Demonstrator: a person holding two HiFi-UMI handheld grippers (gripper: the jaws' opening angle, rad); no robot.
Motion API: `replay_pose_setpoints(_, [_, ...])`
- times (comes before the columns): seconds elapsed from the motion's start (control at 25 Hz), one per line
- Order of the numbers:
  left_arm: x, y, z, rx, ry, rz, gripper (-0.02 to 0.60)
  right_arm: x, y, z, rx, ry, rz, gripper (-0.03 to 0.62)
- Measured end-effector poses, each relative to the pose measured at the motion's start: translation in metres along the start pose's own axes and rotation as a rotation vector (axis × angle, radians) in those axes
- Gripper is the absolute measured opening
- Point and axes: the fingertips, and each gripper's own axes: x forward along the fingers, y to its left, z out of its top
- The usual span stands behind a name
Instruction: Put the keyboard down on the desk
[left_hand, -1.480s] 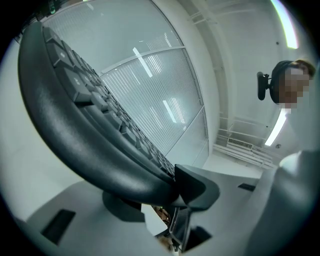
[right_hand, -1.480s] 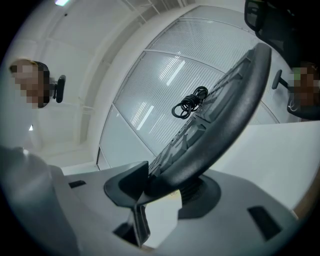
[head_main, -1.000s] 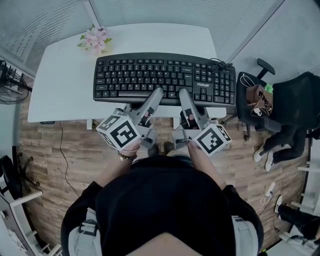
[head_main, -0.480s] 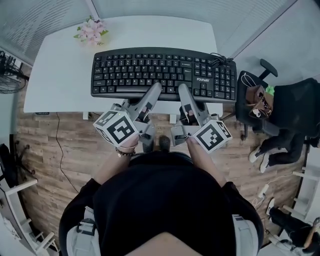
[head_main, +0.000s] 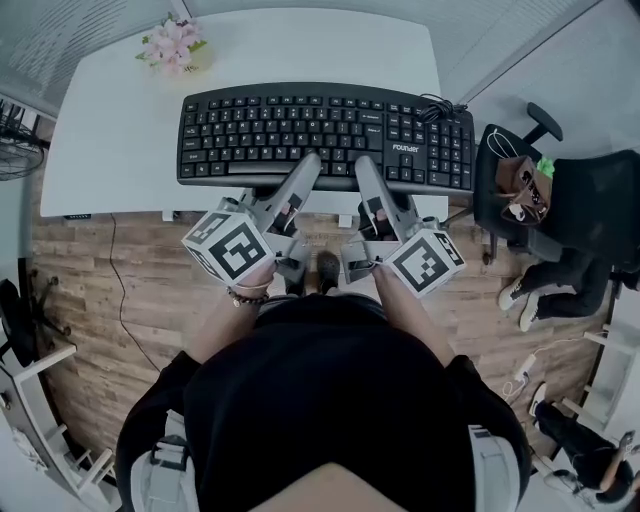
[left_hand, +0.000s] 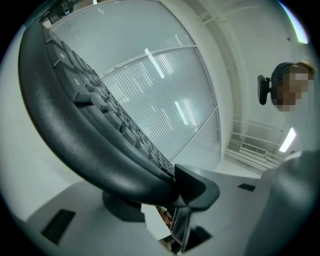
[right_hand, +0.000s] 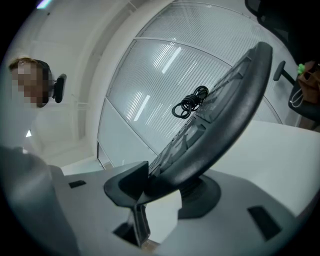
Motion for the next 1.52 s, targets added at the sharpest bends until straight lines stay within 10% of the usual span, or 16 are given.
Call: replay_pose_setpoints(1.52, [0.0,0.078,-0.058,-0.114,0.095,0.115,0.176,0.008,-0.07,-0.068,0.121,0.141,-0.093,0.179])
